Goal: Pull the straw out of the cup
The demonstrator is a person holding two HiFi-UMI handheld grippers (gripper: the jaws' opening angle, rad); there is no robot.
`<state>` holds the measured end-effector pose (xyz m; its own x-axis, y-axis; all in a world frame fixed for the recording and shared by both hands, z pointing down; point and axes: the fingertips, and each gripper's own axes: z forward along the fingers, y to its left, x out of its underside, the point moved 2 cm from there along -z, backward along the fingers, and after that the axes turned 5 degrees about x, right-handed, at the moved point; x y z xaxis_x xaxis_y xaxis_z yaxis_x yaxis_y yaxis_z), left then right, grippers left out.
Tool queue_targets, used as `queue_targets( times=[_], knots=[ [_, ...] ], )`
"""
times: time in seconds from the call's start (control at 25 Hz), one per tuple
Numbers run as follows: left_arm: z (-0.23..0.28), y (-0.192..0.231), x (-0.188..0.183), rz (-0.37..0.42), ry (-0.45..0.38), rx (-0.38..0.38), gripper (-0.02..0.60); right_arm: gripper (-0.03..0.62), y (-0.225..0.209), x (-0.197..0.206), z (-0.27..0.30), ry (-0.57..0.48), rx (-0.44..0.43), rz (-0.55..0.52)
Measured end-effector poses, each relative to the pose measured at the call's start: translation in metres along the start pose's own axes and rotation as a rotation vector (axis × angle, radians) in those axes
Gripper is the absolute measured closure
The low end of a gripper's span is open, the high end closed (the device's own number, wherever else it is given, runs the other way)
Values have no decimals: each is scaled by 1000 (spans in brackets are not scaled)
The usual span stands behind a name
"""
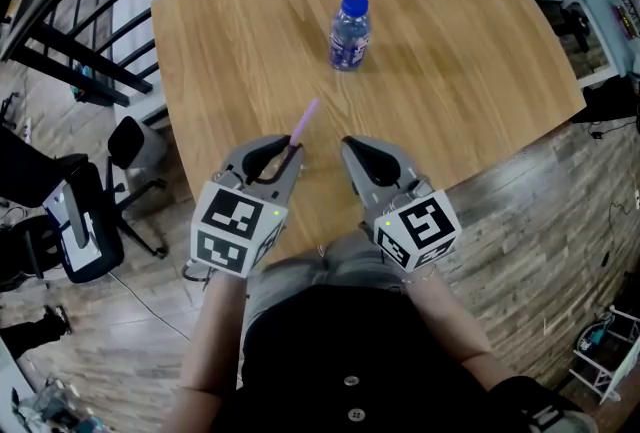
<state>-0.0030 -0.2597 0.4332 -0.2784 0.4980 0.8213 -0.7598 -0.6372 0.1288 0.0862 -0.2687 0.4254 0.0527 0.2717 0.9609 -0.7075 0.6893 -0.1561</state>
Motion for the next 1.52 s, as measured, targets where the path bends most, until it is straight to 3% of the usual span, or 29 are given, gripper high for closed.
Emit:
queue_targets(
  times=[0.12, 0.64, 1.36, 1.52],
  knots=[
    [-2, 3, 1, -3, 1, -3, 535, 595, 2, -1, 0, -4, -6, -1],
    [-16, 13, -7, 16, -44, -26, 538, 595, 9, -2, 11, 2, -23, -8],
    [-74, 18, -56, 22, -305, 42, 541, 595, 22, -29, 7, -30, 43, -28],
    [-87, 21, -65, -11, -376, 71, 541, 595, 22, -36, 6, -42, 49, -16]
  ],
)
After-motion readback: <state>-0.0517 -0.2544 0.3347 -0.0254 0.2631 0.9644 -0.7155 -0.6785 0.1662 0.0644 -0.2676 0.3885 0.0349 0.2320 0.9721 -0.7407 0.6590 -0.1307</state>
